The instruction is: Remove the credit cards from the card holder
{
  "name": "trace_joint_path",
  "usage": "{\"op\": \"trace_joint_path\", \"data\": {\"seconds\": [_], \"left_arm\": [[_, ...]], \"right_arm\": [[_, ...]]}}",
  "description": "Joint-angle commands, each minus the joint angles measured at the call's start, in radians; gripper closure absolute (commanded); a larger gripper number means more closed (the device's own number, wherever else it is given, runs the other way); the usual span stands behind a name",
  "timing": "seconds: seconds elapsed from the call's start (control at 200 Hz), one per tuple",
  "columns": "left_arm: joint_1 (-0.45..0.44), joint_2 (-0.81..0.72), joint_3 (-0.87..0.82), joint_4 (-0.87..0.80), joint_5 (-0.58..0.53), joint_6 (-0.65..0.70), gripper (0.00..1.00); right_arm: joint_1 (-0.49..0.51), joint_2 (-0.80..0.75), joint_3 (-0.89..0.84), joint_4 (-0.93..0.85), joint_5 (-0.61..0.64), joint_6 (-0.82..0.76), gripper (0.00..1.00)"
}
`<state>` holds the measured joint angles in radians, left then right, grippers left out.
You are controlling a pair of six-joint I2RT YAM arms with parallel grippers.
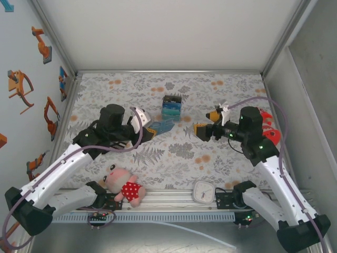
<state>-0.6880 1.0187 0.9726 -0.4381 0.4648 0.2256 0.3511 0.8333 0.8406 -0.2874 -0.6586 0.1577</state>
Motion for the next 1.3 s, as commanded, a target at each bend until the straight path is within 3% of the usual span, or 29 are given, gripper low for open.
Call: {"op": "trace_joint_path", "data": {"seconds": [0.0, 0.215, 0.436, 0.661, 0.956, 1.062, 1.152, 1.227, 1.297], "left_arm": [[0.044, 0.038, 0.054, -0.048, 0.216, -0.007, 1.00], [0.050, 0.124, 0.133, -0.137, 0.350, 0.080, 1.00], [0.046, 0.173, 0.156, -0.168, 0.478, 0.160, 1.00], [0.045, 0.195, 0.176, -0.164, 0.487, 0.159, 0.98], [0.047, 0.186, 0.161, -0.078, 0.482, 0.098, 0.96], [0.049, 0.188, 0.160, -0.057, 0.472, 0.079, 0.95], [0.052, 0.192, 0.157, -0.038, 0.466, 0.059, 0.92], [0.054, 0.194, 0.152, -0.017, 0.463, 0.037, 0.80], [0.053, 0.193, 0.143, 0.008, 0.458, 0.012, 0.72]], "right_arm": [[0.014, 0.018, 0.066, -0.013, -0.077, -0.094, 0.04], [0.066, 0.106, 0.140, -0.070, -0.145, -0.151, 0.06], [0.149, 0.209, 0.245, -0.203, -0.138, -0.255, 0.08], [0.234, 0.328, 0.339, -0.270, -0.167, -0.339, 0.12], [0.284, 0.440, 0.386, -0.353, -0.210, -0.400, 0.30], [0.284, 0.456, 0.376, -0.356, -0.236, -0.400, 0.49], [0.284, 0.463, 0.375, -0.362, -0.250, -0.399, 0.76], [0.284, 0.457, 0.366, -0.351, -0.264, -0.392, 0.99], [0.284, 0.444, 0.348, -0.314, -0.276, -0.370, 1.00]]}}
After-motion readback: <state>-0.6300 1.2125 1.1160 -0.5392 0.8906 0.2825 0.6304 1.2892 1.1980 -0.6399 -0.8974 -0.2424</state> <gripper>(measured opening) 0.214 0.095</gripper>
